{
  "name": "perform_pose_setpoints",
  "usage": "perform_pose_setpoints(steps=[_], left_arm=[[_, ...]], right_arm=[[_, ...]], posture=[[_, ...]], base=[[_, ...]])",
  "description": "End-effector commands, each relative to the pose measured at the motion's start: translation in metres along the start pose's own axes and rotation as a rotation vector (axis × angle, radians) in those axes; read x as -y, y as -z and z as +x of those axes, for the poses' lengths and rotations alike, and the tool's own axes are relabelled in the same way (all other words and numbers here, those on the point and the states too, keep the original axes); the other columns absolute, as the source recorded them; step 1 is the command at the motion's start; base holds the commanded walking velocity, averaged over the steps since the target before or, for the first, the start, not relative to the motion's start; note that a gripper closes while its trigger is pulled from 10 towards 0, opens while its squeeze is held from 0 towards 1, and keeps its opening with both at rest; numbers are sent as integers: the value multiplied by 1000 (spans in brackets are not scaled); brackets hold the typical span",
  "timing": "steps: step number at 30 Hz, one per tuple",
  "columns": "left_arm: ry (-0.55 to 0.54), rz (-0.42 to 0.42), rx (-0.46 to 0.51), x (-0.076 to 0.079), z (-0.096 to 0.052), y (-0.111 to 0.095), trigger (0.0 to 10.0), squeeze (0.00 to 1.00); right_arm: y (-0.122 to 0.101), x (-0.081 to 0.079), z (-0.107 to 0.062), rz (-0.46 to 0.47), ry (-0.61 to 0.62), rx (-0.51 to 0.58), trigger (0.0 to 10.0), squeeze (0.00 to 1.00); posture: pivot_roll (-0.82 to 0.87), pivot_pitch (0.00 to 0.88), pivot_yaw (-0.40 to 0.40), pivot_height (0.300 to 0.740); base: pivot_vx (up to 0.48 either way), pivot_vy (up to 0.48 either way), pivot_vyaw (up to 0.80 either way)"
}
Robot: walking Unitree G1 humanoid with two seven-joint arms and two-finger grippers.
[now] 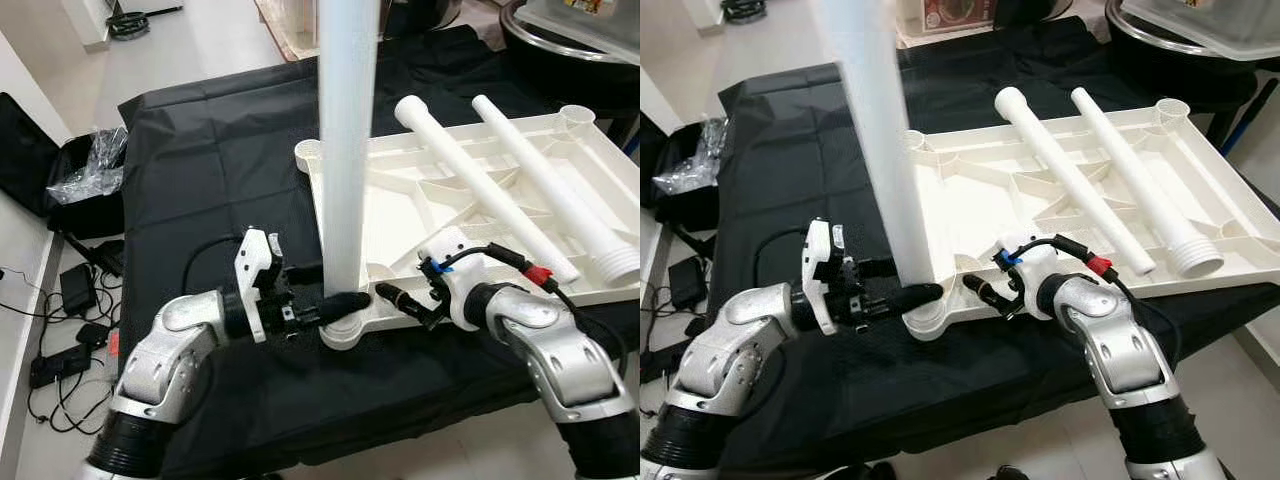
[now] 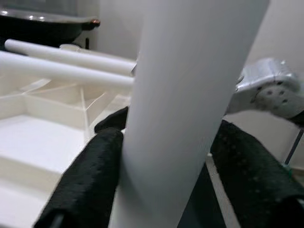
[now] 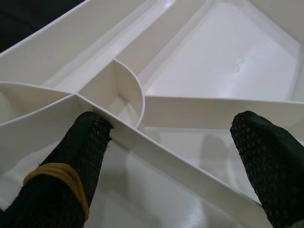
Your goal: Building children table
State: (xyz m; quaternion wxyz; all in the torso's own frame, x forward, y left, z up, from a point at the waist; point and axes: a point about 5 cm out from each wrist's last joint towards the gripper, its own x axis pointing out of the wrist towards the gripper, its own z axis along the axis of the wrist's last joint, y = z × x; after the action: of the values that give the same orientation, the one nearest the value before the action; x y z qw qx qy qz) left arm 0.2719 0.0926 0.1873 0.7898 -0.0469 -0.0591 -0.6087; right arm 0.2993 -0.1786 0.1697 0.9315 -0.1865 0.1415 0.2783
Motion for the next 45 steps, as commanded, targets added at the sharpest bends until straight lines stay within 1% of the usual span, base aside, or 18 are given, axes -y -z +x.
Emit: perform_pose_setpoints(steps=[1, 6, 12, 14, 15, 17, 18, 20, 21, 23, 25, 27, 30, 32, 34, 37, 41, 45], left_arm=[[17, 28, 26, 3, -2, -5, 10000, 1000], [-28, 68, 20, 2, -11, -9, 10000, 1000], [-105, 101, 1, 0, -31, -14, 10000, 1000], [-166, 107, -11, -2, -47, -14, 10000, 1000], [-166, 107, -11, -2, -47, -14, 10000, 1000], [-250, 110, -31, -6, -65, -12, 10000, 1000], [-250, 110, -31, -6, -65, -12, 10000, 1000], [-352, 122, -53, -10, -80, -10, 10000, 1000], [-383, 119, -62, -10, -87, -9, 10000, 0], [-397, 117, -67, -10, -90, -8, 10000, 0], [-479, 96, -81, -12, -97, -6, 10000, 0], [-524, 92, -98, -11, -97, -1, 10000, 0], [-530, 93, -103, -10, -95, 1, 10000, 0], [-514, 90, -111, -6, -87, 9, 10000, 0], [-497, 91, -116, -3, -81, 14, 10000, 0], [-489, 93, -123, -1, -77, 17, 10000, 0], [-513, 113, -124, 0, -74, 18, 10000, 0], [-550, 117, -108, -3, -74, 16, 10000, 0]], right_arm=[[15, -10, 7, 32, -51, -55, 10000, 0], [6, -11, 5, 27, -87, 2, 10000, 0], [-12, -7, -11, 37, -215, 140, 10000, 0], [-20, -1, -22, 44, -272, 200, 10000, 0], [-20, -1, -22, 44, -272, 200, 10000, 0], [-24, 10, -32, 44, -290, 232, 10000, 0], [-24, 10, -32, 44, -290, 232, 10000, 0], [-25, 19, -40, 41, -297, 240, 10000, 0], [-26, 20, -44, 35, -318, 240, 10000, 0], [-26, 21, -47, 30, -333, 239, 10000, 0], [-27, 18, -53, 23, -402, 242, 10000, 0], [-31, 3, -54, 19, -505, 255, 10000, 0], [-33, -6, -51, 18, -554, 269, 10000, 0], [-39, -28, -34, 25, -590, 308, 10000, 0], [-43, -39, -19, 25, -566, 330, 10000, 0], [-45, -43, -8, 21, -533, 339, 10000, 0], [-36, -41, -8, -9, -508, 275, 10000, 0], [-21, -28, -28, -27, -506, 194, 10000, 0]], posture=[[-69, 186, 58, 740], [-68, 179, 58, 740], [-64, 172, 57, 740], [-63, 169, 55, 740], [-63, 169, 55, 740], [-58, 167, 52, 740], [-58, 167, 52, 740], [-56, 165, 49, 740], [-52, 162, 48, 740], [-52, 162, 48, 740], [-49, 161, 47, 740], [-51, 152, 48, 740], [-51, 151, 49, 740], [-49, 141, 46, 740], [-44, 138, 45, 740], [-40, 137, 41, 740], [-38, 136, 37, 740], [-40, 135, 32, 740]], base=[[0, 0, 0], [0, 0, 0], [0, 0, 0], [0, 0, 0], [0, 0, 0], [0, 0, 0], [0, 0, 0], [0, 0, 0], [0, 0, 0], [0, 0, 0], [0, 0, 0], [0, 0, 0], [0, 0, 0], [0, 0, 0], [0, 0, 0], [0, 0, 0], [0, 0, 0], [0, 0, 0]])
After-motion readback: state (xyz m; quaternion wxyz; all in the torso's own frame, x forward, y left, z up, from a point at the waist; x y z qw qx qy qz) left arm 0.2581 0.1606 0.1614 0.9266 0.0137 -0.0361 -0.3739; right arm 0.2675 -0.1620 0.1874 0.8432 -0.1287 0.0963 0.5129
